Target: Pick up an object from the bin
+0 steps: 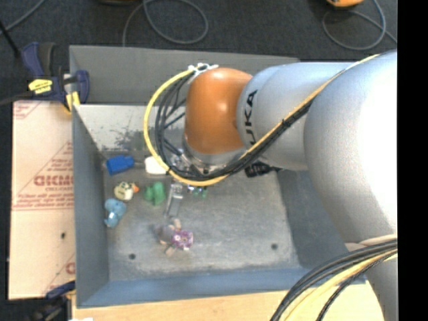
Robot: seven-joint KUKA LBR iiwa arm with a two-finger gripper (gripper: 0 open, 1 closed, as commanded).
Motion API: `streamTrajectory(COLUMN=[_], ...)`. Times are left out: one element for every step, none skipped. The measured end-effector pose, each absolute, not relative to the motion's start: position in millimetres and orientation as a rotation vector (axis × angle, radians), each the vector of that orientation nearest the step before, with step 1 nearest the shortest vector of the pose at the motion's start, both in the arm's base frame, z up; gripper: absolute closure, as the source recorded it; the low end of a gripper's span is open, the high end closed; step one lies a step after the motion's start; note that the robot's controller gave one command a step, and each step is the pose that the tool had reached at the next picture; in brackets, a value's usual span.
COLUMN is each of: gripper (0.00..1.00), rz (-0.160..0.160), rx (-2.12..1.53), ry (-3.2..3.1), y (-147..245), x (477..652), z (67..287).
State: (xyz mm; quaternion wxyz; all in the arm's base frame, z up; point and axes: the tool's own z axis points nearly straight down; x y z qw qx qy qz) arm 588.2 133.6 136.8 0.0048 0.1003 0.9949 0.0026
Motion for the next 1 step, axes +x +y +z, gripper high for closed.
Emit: streamTrajectory(gripper=[0.00], rz=[0.001], rx=[0.406], ry=[3.113], y=[132.1], x=[573.6], z=[118.8])
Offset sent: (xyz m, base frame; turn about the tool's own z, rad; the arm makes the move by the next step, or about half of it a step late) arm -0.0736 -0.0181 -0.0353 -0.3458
